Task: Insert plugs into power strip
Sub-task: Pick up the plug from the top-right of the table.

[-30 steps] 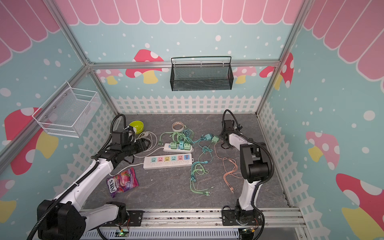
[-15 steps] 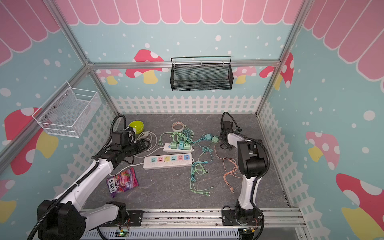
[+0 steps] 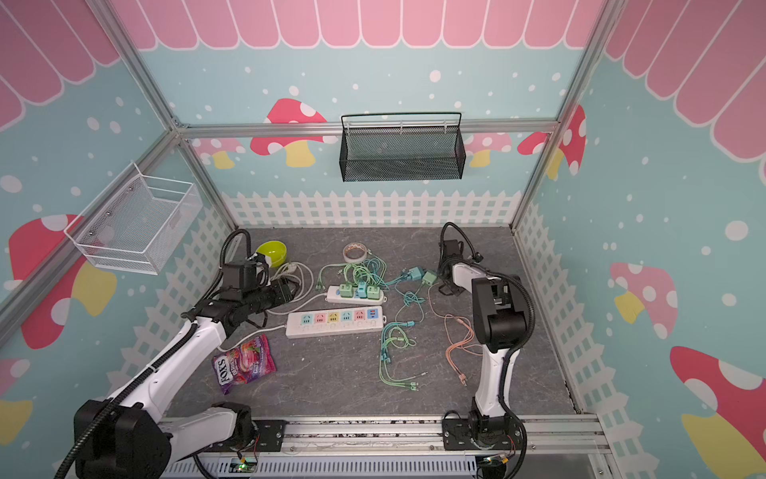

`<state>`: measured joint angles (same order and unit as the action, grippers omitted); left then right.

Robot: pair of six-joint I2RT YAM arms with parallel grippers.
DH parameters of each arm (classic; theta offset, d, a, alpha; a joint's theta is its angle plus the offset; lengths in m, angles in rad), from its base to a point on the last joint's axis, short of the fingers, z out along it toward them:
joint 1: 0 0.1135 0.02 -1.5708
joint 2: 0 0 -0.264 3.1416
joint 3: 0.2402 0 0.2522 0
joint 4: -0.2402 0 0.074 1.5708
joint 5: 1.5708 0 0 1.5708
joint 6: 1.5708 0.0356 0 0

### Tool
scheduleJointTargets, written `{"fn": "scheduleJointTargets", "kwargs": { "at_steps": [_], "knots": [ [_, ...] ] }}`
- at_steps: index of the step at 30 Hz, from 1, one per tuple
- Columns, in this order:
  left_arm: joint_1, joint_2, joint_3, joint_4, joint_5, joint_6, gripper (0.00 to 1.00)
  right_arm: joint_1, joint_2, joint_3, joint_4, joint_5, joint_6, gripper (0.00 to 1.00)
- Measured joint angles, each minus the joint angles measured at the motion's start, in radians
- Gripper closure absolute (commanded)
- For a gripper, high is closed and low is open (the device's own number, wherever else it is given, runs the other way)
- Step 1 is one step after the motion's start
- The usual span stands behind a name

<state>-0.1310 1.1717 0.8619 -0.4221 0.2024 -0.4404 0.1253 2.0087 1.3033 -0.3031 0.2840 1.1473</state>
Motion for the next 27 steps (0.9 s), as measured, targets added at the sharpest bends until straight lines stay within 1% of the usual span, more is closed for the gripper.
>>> {"fn": "scheduleJointTargets", "kwargs": {
  "at_steps": [6, 9, 15, 18, 22, 27],
  "knots": [
    [0.004, -0.002, 0.000, 0.000, 0.000, 0.000, 0.43, 0.000, 0.005, 0.003, 0.005, 0.015, -0.029, 0.60],
    [0.006, -0.002, 0.000, 0.000, 0.001, 0.000, 0.43, 0.000, 0.005, 0.003, 0.005, 0.018, -0.058, 0.72],
    [0.006, -0.002, 0.000, 0.000, 0.009, 0.000, 0.43, 0.006, 0.000, -0.003, 0.016, 0.032, -0.178, 0.73],
    [0.006, -0.001, 0.000, 0.001, 0.015, 0.000, 0.43, 0.016, -0.031, -0.048, 0.034, 0.049, -0.266, 0.73],
    [0.006, -0.001, 0.000, 0.002, 0.029, 0.000, 0.43, 0.036, -0.121, -0.123, 0.057, 0.047, -0.401, 0.75],
    [0.006, 0.006, 0.000, 0.016, 0.077, 0.000, 0.43, 0.052, -0.264, -0.172, 0.134, -0.004, -0.574, 0.76]
  ]
}}
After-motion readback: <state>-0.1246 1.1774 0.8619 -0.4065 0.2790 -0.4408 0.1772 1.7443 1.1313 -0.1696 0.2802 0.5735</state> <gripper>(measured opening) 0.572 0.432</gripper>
